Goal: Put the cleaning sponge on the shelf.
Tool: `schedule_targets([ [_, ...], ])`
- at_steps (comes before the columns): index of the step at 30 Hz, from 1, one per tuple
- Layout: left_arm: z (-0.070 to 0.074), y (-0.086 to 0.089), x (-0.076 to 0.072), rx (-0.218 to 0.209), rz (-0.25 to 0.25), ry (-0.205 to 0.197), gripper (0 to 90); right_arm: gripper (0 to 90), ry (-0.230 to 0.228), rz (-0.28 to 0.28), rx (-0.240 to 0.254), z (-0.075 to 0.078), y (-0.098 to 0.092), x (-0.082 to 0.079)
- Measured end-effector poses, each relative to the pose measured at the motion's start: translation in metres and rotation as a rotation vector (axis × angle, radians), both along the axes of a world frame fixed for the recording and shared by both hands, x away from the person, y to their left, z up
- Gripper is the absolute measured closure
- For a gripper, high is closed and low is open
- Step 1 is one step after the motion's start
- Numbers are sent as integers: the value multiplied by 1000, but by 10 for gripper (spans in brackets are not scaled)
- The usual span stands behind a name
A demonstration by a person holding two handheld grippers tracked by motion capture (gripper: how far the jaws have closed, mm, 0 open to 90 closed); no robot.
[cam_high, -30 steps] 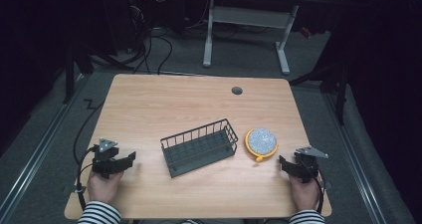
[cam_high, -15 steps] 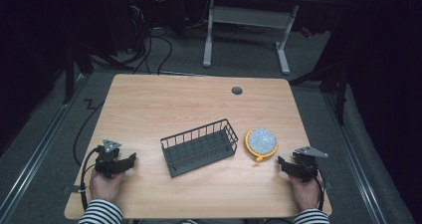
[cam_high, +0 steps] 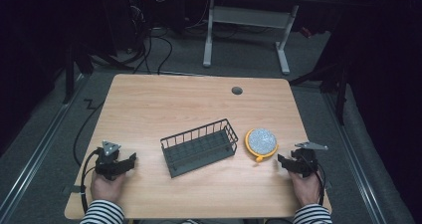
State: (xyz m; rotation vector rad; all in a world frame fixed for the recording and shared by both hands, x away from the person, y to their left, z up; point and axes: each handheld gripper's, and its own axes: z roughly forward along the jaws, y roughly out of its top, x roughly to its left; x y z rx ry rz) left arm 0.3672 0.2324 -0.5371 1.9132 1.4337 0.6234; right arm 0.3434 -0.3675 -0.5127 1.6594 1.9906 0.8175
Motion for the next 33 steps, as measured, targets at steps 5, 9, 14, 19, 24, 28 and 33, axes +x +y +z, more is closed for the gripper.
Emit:
schedule_targets([
  [5,0,0,0,-1,2,0,300,415,5,20,45,19,1,10],
  [9,0,0,1,-4,7,-1,301,413,9,47,50,33,9,22],
  [14,0,0,1,-5,8,-1,301,414,43,63,42,39,19,42],
  [19,0,0,1,-4,9,-1,300,415,104,53,42,35,26,61],
  [24,0,0,1,-4,9,-1,300,439,168,28,69,25,25,75],
  [28,0,0,1,-4,9,-1,300,529,221,35,114,18,23,81],
  [33,0,0,1,-3,12,-1,299,781,209,70,76,19,24,80],
])
